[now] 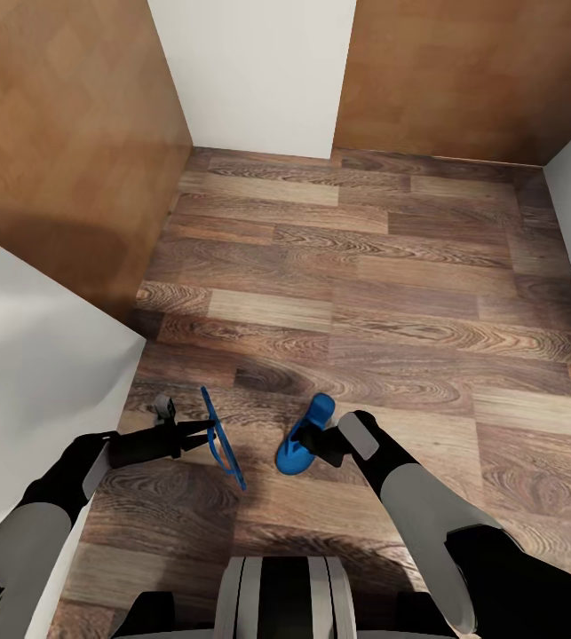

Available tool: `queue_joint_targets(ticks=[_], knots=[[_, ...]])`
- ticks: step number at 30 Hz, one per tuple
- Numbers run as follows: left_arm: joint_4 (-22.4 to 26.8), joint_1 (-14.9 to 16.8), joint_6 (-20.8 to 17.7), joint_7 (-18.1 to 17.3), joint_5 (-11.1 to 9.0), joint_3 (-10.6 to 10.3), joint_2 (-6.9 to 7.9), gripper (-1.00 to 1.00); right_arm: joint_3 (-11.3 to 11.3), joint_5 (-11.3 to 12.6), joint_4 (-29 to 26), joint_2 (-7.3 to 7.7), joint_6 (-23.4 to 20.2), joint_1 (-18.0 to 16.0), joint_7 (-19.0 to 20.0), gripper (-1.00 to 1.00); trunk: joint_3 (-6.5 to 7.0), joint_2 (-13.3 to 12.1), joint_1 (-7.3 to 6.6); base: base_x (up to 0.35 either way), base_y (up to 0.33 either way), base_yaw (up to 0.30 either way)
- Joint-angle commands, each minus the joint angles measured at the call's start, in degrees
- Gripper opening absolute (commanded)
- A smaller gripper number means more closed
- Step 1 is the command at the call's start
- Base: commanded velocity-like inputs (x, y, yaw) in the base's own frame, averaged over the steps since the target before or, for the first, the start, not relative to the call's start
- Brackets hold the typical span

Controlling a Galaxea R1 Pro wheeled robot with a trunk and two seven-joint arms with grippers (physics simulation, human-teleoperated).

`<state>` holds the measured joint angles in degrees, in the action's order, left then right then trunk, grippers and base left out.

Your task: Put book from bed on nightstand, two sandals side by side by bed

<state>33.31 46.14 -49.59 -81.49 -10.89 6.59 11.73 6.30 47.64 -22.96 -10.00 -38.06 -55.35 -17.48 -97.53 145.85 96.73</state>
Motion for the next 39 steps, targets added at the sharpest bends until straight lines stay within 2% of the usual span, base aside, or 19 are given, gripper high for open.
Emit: queue_joint_targets(ticks=[1, 3, 11, 17, 21, 24, 28, 31, 36, 39], knots=[[0.0, 0.0, -0.57, -0.12, -0.09, 0.01, -0.01, -1.0, 0.04, -1.59, -0.15, 0.0, -0.09, -0.02, -0.63, -1.0, -0.03, 0.01, 0.0, 0.0, 0.0, 0.0], [-0.04, 0.0, -0.54, -0.05, -0.09, 0.01, -0.1, -1.0, 0.05, -1.59, -0.15, 0.0, -0.09, -0.02, -0.63, -1.0, -0.03, 0.01, 0.0, 0.0, 0.0, 0.0], [-0.72, -0.12, 0.26, -0.04, -0.1, 0.01, -0.16, -1.0, 0.1, -1.59, -0.15, 0.0, -0.09, -0.02, -0.71, -1.0, 1.74, -0.1, -0.2, 0.0, 0.0, 0.0], [-1.0, -0.16, 1.71, 0.19, -0.1, 0.01, -0.54, -1.0, 0.11, -1.59, -0.32, 0.0, -0.1, -0.02, -2.42, -1.0, 3.07, -0.18, -0.36, 0.0, 0.0, 0.0], [-1.04, -0.17, 1.93, 0.32, -0.05, 0.01, -0.58, -1.0, 0.11, -1.59, -1.46, 0.0, -0.15, -0.02, -4.97, -1.0, 3.96, -0.23, -0.46, 0.0, 0.0, 0.0], [-1.1, -0.17, 2.02, 0.54, 0.01, 0.01, -0.57, -1.0, 0.17, -1.59, -2.47, 0.0, -0.23, -0.02, -8.66, -1.0, 4.62, -0.27, -0.54, 0.0, 0.0, 0.0], [-1.2, -0.17, 2.1, 2.77, 0.2, 0.01, -0.61, -1.0, 0.46, -1.86, -4.2, 0.0, -0.52, 0.04, -15.05, -1.0, 5.51, -0.33, -0.64, 0.0, 0.0, 0.0], [-1.22, -0.17, 2.11, 5.28, 0.28, 0.01, -0.67, -1.0, 0.92, -2.01, -4.72, 0.0, -0.45, 0.05, -17.65, -1.0, 6.17, -0.37, -0.72, 0.0, 0.0, 0.0], [-1.23, -0.17, 2.15, 8.25, 0.27, 0.01, -0.86, -1.0, 1.11, -2.15, -5.08, 0.0, -0.31, 0.06, -19.03, -1.0, 7.28, -0.43, -0.85, 0.0, 0.0, 0.0], [-1.23, -0.17, 2.19, 9.48, 0.34, 0.01, -1.67, -1.0, 0.87, -2.18, -5.27, 0.0, -0.23, 0.08, -19.34, -1.0, 7.95, -0.47, -0.93, 0.0, 0.0, 0.0]])
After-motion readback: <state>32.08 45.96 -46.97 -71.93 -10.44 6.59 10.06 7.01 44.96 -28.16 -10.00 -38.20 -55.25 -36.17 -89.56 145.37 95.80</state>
